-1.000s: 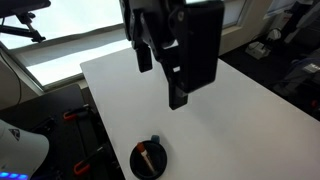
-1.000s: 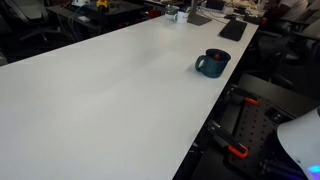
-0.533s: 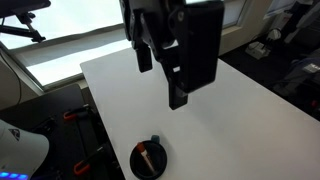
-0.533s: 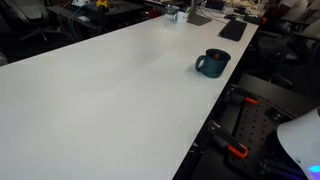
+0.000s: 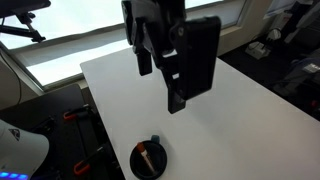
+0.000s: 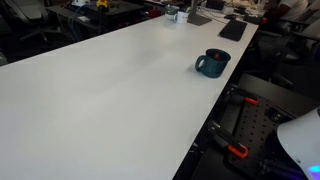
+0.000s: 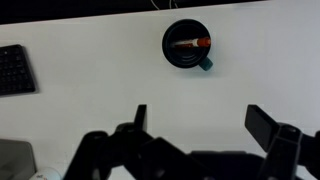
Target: Take the marker out of the mug and place it to the left of the mug
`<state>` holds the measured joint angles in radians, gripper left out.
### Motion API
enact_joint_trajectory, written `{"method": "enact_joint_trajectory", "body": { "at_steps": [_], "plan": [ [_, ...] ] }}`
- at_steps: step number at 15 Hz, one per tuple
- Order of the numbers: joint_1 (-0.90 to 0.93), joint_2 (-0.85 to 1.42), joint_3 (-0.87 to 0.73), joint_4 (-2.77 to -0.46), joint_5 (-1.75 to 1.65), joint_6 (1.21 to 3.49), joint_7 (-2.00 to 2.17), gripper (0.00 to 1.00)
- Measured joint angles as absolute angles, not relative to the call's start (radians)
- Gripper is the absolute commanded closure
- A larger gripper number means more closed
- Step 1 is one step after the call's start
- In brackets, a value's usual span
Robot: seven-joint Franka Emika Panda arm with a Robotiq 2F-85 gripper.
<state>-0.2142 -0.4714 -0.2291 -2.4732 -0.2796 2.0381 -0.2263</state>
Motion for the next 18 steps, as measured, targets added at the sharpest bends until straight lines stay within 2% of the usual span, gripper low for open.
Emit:
{"method": "enact_joint_trajectory", "body": {
  "at_steps": [18],
  "plan": [
    [-0.137, -0.286, -0.138, -2.366, -0.281, 1.995, -0.224, 0.0]
  ]
}}
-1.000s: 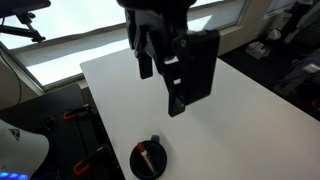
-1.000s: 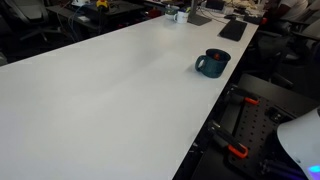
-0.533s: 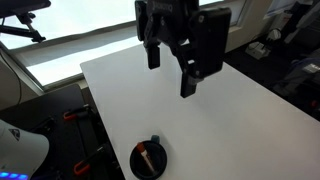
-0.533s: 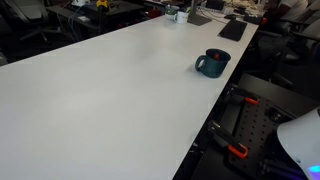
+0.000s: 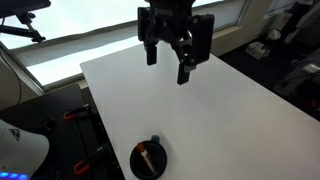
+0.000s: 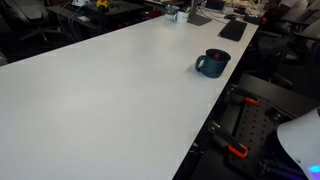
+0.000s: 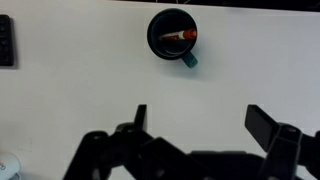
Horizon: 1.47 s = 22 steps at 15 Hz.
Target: Take the marker out of the mug and place it to the left of the mug
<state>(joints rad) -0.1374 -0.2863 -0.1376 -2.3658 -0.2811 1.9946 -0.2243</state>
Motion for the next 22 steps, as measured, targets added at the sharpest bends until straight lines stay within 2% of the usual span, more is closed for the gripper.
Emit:
{"method": "enact_joint_trajectory", "body": {
  "at_steps": [12, 22],
  "plan": [
    [-0.122, -0.064, -0.136, -2.24, -0.281, 1.885, -0.224, 0.0],
    [-0.122, -0.028, -0.136, -2.262, -0.284, 1.876, -0.139, 0.0]
  ]
}}
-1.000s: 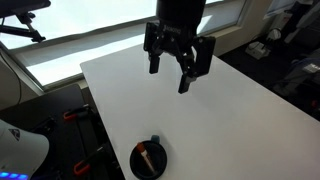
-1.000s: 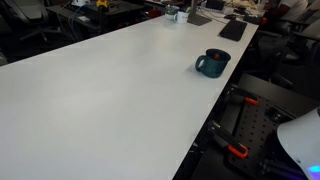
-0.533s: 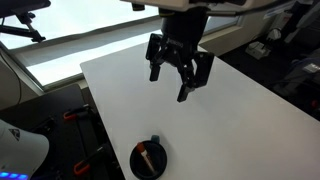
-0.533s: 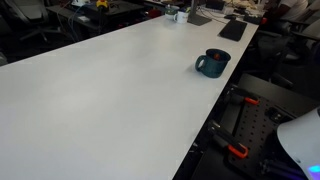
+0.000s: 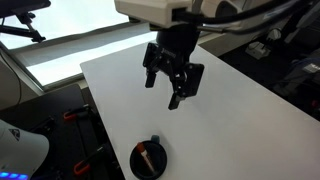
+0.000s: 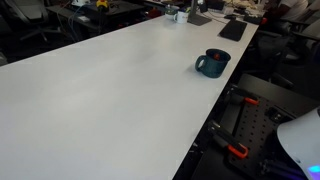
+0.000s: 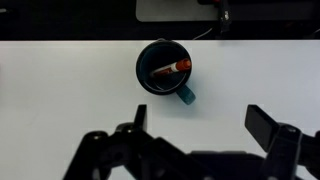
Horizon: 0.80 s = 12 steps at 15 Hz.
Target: Take the marker out of the mug and place it to the left of the mug
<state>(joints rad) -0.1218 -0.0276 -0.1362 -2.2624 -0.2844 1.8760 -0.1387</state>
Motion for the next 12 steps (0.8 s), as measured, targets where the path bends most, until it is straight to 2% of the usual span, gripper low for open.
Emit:
{"method": "enact_joint_trajectory", "body": {
  "at_steps": [12],
  "plan": [
    [-0.146, 0.075, -0.154, -2.289, -0.283, 1.869, -0.053, 0.0]
  ]
}}
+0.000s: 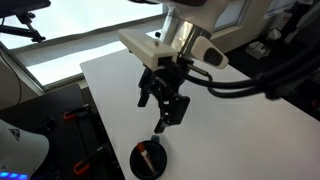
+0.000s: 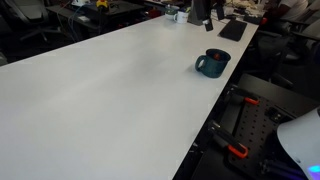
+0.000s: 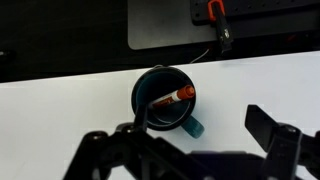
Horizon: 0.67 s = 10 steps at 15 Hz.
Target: Take the marker out of the mug and place it to the left of the mug
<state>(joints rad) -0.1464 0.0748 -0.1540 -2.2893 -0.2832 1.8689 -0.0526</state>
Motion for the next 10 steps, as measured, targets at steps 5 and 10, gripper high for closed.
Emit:
{"method": "enact_joint_trajectory", "body": {
  "at_steps": [5, 10],
  "plan": [
    [-0.165, 0.121, -0.158, -2.284, -0.283, 1.869, -0.051, 0.0],
    [-0.166, 0.151, -0.159, -2.279, -0.282, 1.869, -0.048, 0.0]
  ]
}}
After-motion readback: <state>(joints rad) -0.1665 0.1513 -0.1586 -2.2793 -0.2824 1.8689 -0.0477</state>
